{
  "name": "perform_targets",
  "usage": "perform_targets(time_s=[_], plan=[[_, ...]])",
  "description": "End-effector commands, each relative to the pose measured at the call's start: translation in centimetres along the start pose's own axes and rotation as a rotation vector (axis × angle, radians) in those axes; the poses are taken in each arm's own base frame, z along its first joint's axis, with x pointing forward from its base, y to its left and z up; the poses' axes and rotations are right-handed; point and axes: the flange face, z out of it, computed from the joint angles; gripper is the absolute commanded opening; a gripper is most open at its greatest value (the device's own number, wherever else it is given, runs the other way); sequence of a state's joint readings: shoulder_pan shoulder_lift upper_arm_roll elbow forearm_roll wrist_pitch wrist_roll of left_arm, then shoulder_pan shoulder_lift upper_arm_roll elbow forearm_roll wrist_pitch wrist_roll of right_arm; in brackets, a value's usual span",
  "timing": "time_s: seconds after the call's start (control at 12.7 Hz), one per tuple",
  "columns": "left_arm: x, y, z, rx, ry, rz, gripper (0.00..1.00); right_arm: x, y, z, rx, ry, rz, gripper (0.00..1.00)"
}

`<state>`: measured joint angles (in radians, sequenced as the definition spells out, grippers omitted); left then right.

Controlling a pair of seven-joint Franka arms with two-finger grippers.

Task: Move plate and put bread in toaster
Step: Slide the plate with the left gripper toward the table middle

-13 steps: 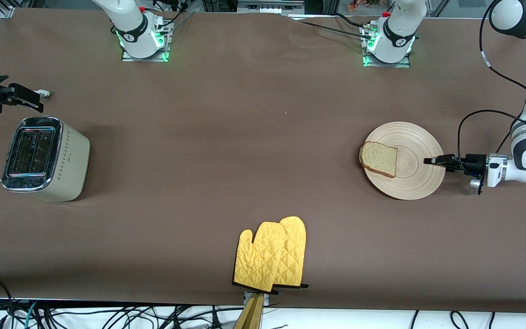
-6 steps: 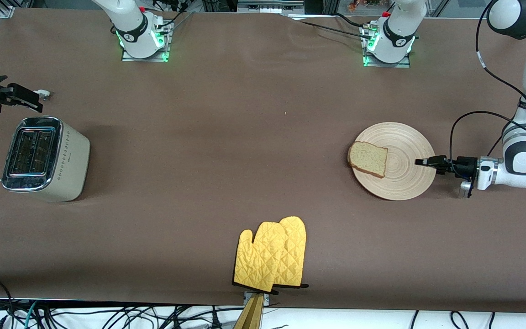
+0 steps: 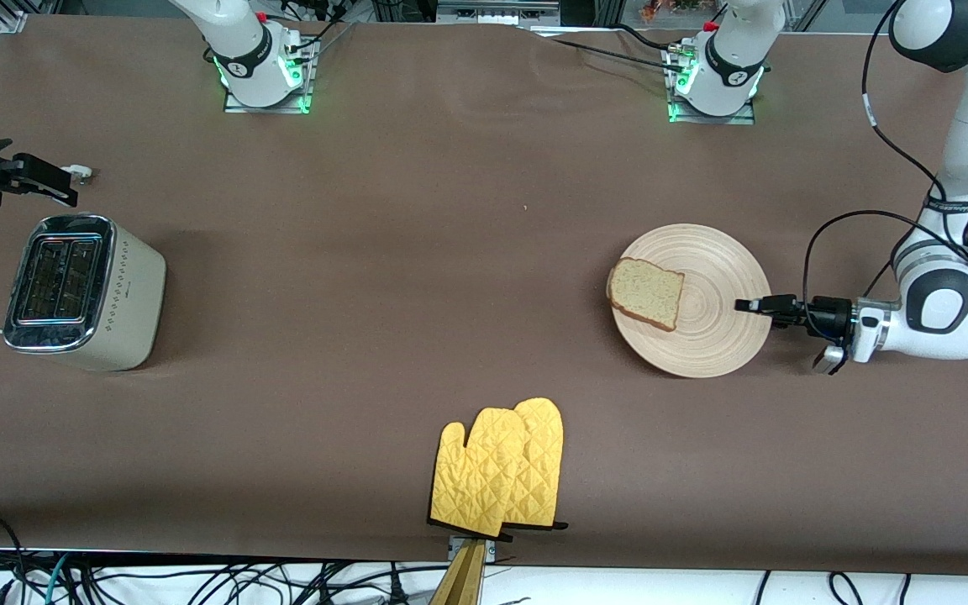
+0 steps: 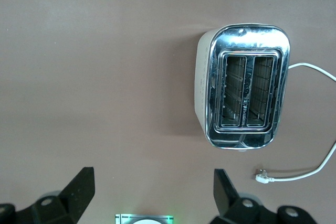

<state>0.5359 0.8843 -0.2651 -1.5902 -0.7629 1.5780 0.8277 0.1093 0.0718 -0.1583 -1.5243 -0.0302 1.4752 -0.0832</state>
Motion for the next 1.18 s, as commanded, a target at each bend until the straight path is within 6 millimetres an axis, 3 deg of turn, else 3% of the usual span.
perform_targets(time_s=[0.0,0.47,0.71,0.87,1.1], plan=[[3.2,4.1,5.3,-0.069,-0.033,-0.015,0.0,-0.3,0.2,-0.7,0.011,0.0,-0.003,1.0],[8.7,12.1,18.9,0.038,-0.045,0.005,0.0,-0.3,0.5,-0.6,0.012,0.0,0.001,1.0],[9.9,14.5,27.5,0.034,-0.021,-0.03,0.0,-0.3,1.1,-0.4,0.012,-0.001,0.013,1.0],[9.9,15.3,32.2,0.043,-0.01,-0.038,0.0,0.1,1.1,-0.5,0.006,0.017,0.018,1.0],[9.0,14.3,38.5,0.04,-0.004,-0.08,0.0,0.1,0.7,-0.4,-0.008,0.009,0.018,1.0]])
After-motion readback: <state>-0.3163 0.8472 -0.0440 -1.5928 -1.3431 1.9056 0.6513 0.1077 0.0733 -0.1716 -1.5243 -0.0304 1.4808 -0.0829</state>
